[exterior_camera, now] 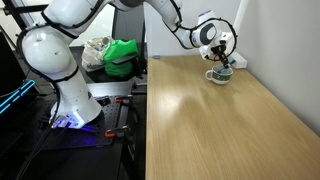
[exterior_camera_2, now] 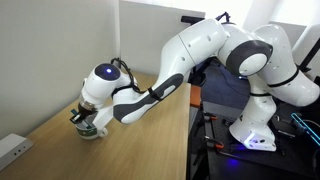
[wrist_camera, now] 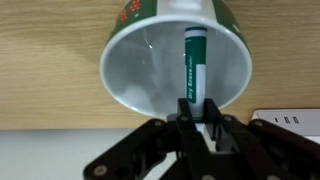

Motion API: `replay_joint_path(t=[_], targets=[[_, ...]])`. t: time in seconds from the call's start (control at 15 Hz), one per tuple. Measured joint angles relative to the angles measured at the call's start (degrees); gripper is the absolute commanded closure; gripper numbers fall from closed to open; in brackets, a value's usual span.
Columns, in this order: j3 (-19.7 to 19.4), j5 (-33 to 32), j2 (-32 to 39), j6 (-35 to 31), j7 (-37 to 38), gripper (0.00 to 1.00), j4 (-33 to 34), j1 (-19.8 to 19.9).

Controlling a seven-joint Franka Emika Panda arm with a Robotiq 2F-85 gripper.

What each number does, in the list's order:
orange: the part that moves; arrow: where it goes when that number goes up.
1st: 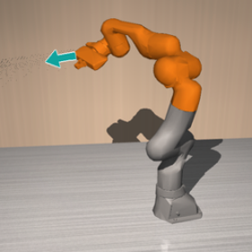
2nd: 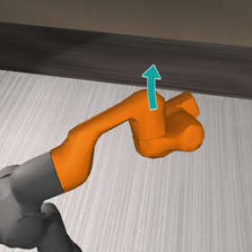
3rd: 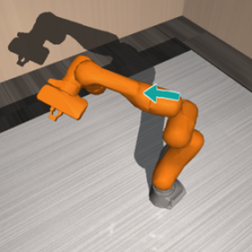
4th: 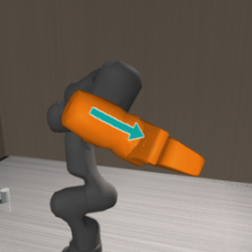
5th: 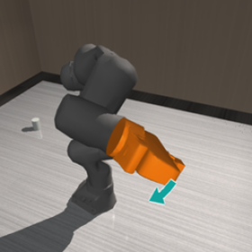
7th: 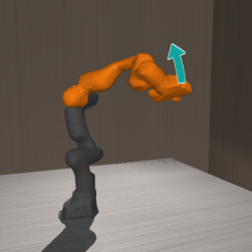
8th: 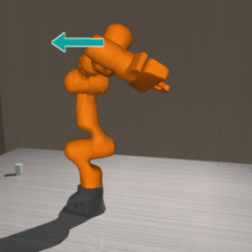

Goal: Pick the marker from the cup and put it on the table

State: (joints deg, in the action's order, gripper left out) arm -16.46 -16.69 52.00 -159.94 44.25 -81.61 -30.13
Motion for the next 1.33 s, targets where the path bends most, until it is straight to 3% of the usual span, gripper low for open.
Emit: replay_joint_path(t=[0.6, 1.33], targets=[[-8.7, -1.2, -4.3, 0.0, 7.7, 0.95, -4.5, -7.0], [-22.8, -12.2, -17.1, 0.0, 25.8, 0.95, -19.8, -17.3]])
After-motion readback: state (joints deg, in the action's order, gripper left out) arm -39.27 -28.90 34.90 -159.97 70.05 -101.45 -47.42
